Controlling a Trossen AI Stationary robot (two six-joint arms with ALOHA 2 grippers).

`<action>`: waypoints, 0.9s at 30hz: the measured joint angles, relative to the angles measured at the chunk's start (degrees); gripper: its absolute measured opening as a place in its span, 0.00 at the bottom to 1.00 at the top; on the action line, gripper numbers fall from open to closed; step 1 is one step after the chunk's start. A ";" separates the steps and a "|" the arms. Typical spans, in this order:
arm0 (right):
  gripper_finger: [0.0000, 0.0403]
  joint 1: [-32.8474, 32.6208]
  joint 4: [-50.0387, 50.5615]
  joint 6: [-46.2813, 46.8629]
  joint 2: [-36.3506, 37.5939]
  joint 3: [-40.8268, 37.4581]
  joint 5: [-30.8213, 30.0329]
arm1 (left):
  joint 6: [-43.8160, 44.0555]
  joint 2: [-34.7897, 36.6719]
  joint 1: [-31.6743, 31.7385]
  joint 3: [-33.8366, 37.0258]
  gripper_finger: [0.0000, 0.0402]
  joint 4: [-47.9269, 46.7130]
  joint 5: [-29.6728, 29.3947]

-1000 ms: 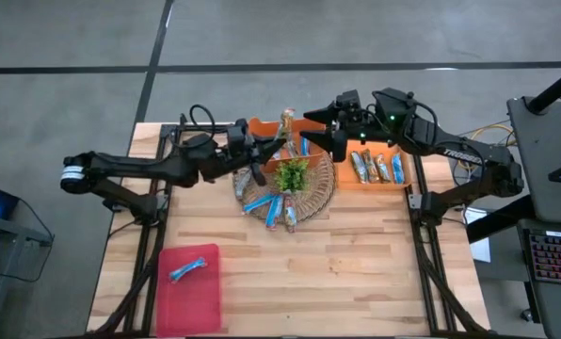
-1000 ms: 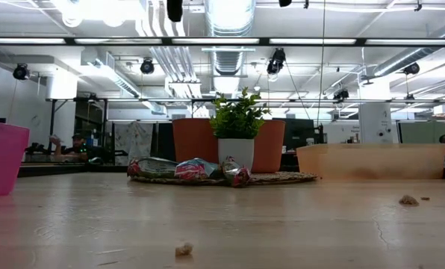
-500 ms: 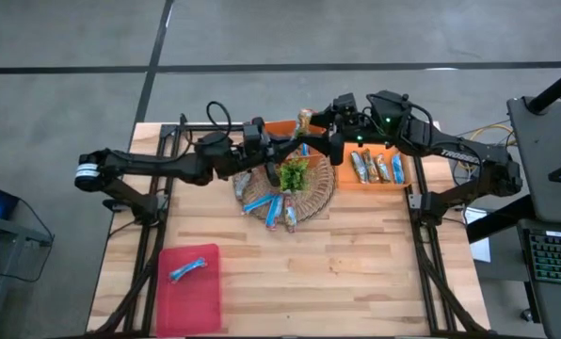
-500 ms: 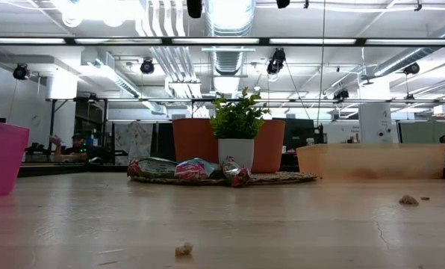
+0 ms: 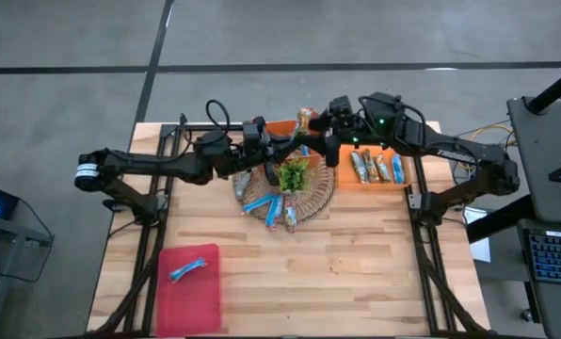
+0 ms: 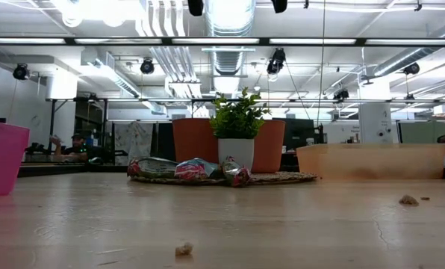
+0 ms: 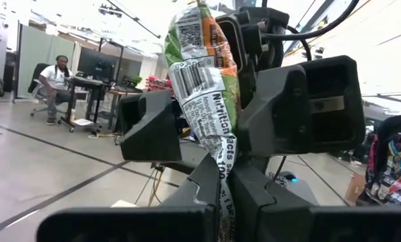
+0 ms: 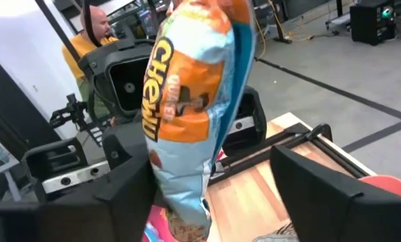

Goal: Pick and place Granola Bars by type
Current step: Put the orange granola bar into the orange bin

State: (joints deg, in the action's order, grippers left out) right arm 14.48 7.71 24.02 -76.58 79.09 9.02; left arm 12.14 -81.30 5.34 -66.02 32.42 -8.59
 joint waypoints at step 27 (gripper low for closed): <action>0.04 -0.24 2.01 -3.00 0.87 -0.04 1.76 | 4.44 0.98 0.44 0.09 0.24 -5.00 -1.42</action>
State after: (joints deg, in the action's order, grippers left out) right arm 14.24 9.72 21.02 -75.72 79.05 10.78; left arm 16.58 -80.32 5.78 -65.93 27.42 -10.01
